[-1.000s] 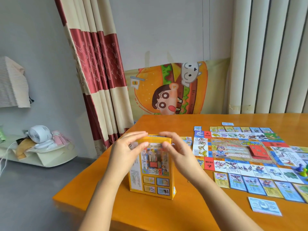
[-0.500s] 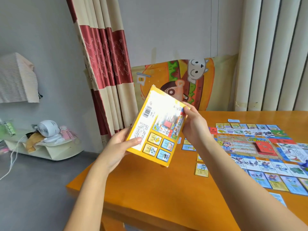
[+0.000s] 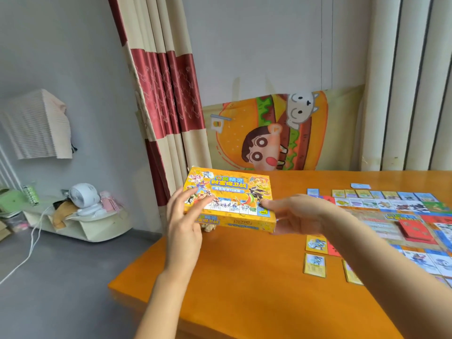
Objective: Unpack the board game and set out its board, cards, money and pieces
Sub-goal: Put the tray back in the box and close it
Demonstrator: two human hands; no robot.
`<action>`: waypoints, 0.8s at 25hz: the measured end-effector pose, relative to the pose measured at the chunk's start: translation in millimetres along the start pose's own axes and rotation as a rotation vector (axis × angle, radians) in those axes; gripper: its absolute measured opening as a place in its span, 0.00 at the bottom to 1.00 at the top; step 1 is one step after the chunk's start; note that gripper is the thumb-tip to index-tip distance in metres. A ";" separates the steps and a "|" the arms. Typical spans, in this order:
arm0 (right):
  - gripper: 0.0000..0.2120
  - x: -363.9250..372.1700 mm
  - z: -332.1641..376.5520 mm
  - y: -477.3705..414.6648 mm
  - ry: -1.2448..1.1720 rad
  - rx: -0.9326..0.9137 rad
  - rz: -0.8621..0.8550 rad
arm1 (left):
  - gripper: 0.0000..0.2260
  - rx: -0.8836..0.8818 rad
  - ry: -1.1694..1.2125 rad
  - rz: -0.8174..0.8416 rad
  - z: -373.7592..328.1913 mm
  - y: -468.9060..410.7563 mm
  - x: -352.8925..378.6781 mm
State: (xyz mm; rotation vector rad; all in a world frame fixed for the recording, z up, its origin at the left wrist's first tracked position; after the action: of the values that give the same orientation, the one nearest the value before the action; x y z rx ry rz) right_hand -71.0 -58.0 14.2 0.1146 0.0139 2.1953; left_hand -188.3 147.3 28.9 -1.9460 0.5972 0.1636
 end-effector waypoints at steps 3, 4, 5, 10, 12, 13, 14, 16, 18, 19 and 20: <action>0.18 -9.2 13.3 -5.4 0.081 -0.019 0.017 | 0.36 -0.226 0.157 0.040 15.6 -8.5 19.3; 0.18 -15.8 19.0 -11.6 0.101 -0.048 -0.019 | 0.35 -0.385 0.291 0.093 23.6 -14.7 29.7; 0.18 -22.5 25.5 -18.7 0.120 -0.080 -0.069 | 0.33 -0.576 0.503 0.178 33.8 -21.3 42.7; 0.17 -33.6 50.4 -72.5 0.238 -0.117 -0.145 | 0.27 -1.083 1.336 0.519 53.4 -69.1 86.6; 0.20 -27.4 52.0 -100.8 0.327 -0.140 -0.137 | 0.11 -1.109 1.185 0.403 67.7 -87.7 98.9; 0.26 -24.4 52.5 -112.7 0.447 -0.172 -0.146 | 0.04 -1.140 1.109 0.332 74.6 -93.7 104.7; 0.34 -21.5 53.2 -125.0 0.635 -0.208 -0.162 | 0.02 -1.167 1.058 0.287 80.8 -98.4 112.5; 0.47 -9.3 49.2 -150.8 0.977 -0.267 -0.141 | 0.03 -1.218 0.962 0.226 97.3 -108.1 133.7; 0.47 6.2 34.5 -177.4 1.224 -0.315 -0.044 | 0.04 -1.277 0.904 0.173 113.1 -114.4 156.2; 0.44 8.3 27.3 -190.5 1.357 -0.333 -0.047 | 0.04 -1.306 0.889 0.157 120.2 -117.0 167.7; 0.39 6.4 23.2 -203.2 1.499 -0.366 -0.093 | 0.04 -1.325 0.886 0.157 124.7 -119.7 177.7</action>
State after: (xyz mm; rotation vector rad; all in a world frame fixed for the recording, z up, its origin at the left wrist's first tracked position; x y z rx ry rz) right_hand 91.4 65.7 27.2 -1.6560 0.4282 1.6714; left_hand 41.3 237.6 4.9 -3.2619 1.4654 -0.3322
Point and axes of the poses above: each hand's wrist, its own y-axis away from the middle knuckle, its own x-axis out of the palm, z = x × y, the point moved 5 cm from there along -y, towards the middle knuckle, and after that the axes turned 12 degrees about -x, right-handed, at the moved point
